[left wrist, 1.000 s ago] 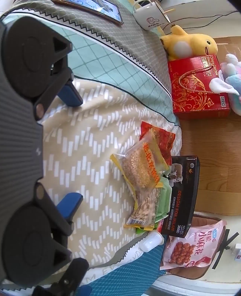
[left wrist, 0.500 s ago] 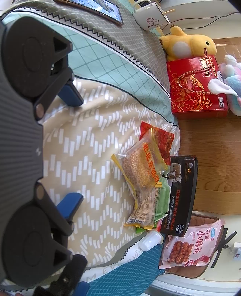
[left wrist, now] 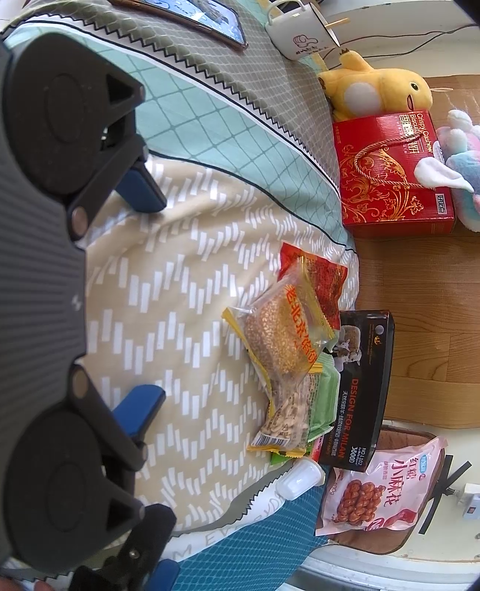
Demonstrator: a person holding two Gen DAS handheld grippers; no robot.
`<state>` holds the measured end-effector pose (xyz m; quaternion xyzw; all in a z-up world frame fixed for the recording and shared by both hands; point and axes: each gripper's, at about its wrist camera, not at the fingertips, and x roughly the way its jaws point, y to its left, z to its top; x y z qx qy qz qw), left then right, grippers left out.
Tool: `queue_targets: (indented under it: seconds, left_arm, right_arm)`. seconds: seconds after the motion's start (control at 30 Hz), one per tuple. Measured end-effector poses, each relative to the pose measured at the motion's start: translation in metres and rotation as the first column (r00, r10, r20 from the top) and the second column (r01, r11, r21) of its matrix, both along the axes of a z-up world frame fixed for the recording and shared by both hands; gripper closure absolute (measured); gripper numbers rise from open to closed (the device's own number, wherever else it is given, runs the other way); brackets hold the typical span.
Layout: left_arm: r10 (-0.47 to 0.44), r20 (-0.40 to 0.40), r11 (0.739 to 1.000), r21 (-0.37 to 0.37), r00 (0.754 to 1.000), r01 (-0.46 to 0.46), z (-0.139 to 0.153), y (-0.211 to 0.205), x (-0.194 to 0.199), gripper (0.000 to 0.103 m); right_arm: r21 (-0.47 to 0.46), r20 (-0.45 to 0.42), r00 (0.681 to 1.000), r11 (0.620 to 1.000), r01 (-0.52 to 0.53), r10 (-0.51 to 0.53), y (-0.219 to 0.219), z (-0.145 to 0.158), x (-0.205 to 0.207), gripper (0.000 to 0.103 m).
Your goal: Organize snacks
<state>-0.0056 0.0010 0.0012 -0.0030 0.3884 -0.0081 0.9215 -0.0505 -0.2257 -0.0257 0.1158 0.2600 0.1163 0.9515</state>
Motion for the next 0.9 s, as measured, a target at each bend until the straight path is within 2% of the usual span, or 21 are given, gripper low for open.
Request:
queue_targets:
  seconds: [0.17, 0.37, 0.4, 0.43, 0.47, 0.6, 0.8, 0.9]
  left_arm:
    - [-0.001, 0.01, 1.0, 0.006, 1.0, 0.0, 0.0, 0.0, 0.0, 0.0]
    - [0.014, 0.023, 0.999, -0.039, 1.0, -0.013, 0.001, 0.012, 0.002, 0.0]
    - [0.013, 0.025, 0.999, -0.03, 1.0, -0.013, 0.001, 0.013, 0.002, 0.0]
    - [0.011, 0.029, 1.0, 0.012, 1.0, -0.011, -0.001, 0.011, 0.002, 0.0]
    - [0.011, 0.034, 1.0, 0.014, 0.999, -0.011, -0.001, 0.011, 0.002, 0.0]
    - [0.017, 0.054, 1.0, 0.009, 0.998, -0.017, -0.002, 0.014, 0.004, 0.0]
    - [0.027, 0.103, 0.999, -0.038, 0.994, -0.023, 0.0, 0.033, 0.009, 0.0]
    - [0.018, 0.108, 1.0, -0.004, 0.994, -0.017, 0.0, 0.036, 0.011, 0.0]
  right_arm:
    - [0.006, 0.003, 1.0, 1.0, -0.001, 0.001, 0.0, 0.0, -0.001, 0.0]
    - [-0.004, 0.014, 1.0, 1.0, -0.009, 0.009, 0.002, 0.0, -0.002, 0.0]
    - [-0.007, 0.016, 1.0, 1.0, -0.009, 0.009, 0.002, 0.0, -0.002, 0.0]
    - [-0.01, 0.016, 1.0, 1.0, -0.008, 0.009, 0.003, 0.0, -0.002, 0.0]
    - [-0.011, 0.017, 1.0, 1.0, -0.008, 0.008, 0.003, 0.0, -0.002, 0.0]
    - [-0.01, 0.02, 1.0, 1.0, -0.008, 0.008, 0.002, 0.0, -0.002, 0.0]
    - [-0.03, 0.027, 1.0, 0.999, -0.013, 0.014, 0.003, -0.001, -0.001, 0.0]
    - [-0.047, 0.029, 0.999, 0.999, -0.012, 0.014, 0.005, -0.001, 0.0, 0.0]
